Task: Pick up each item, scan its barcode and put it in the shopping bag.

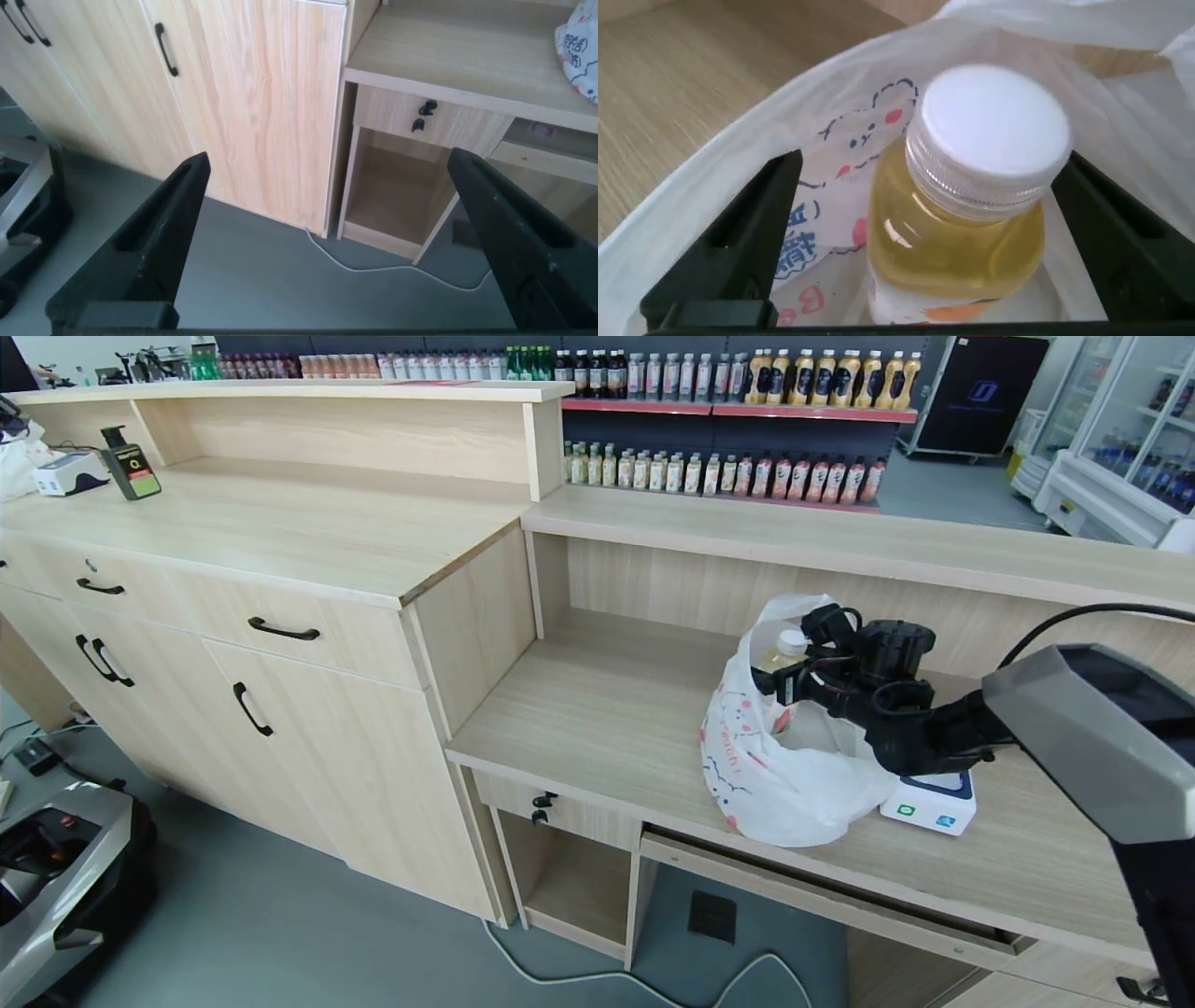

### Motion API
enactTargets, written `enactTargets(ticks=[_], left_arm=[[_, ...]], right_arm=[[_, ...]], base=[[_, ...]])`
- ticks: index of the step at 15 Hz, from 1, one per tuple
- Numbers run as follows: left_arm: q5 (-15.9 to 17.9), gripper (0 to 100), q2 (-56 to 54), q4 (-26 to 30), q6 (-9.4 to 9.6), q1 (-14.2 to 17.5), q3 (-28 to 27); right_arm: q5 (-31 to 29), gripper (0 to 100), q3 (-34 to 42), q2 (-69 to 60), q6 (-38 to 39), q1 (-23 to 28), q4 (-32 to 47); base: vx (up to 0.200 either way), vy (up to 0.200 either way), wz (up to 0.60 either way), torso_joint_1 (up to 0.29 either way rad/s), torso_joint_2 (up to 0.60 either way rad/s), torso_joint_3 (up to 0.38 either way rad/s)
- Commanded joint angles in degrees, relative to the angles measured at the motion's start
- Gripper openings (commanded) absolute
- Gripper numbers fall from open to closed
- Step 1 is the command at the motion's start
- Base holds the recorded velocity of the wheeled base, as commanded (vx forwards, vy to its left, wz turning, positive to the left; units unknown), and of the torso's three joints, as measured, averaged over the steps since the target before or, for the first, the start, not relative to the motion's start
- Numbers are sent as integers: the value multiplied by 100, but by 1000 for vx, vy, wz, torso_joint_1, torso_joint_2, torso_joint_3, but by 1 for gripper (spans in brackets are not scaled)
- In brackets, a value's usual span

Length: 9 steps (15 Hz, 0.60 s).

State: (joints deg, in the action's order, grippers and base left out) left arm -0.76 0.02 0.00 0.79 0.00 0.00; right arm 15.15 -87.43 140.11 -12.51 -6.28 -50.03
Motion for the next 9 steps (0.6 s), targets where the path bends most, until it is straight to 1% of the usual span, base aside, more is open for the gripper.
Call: enactTargets(ticks=[1,5,7,9], left_arm=[[5,100,-2,0,0,0,0],[5,100,-2,0,0,0,0],[5,100,-2,0,0,0,0],[5,100,-2,0,0,0,0]], right_arm=[[5,100,666,-1082,-120,-31,-42],[-39,100,1791,-2462,-287,83,28],[-39,100,2872,-3490,-314,197,239],[-48,100,3681,-4228,-296,364,275]], base=[[0,0,0,0,0,0],[0,0,0,0,0,0],[0,0,0,0,0,0],[0,0,0,0,0,0]])
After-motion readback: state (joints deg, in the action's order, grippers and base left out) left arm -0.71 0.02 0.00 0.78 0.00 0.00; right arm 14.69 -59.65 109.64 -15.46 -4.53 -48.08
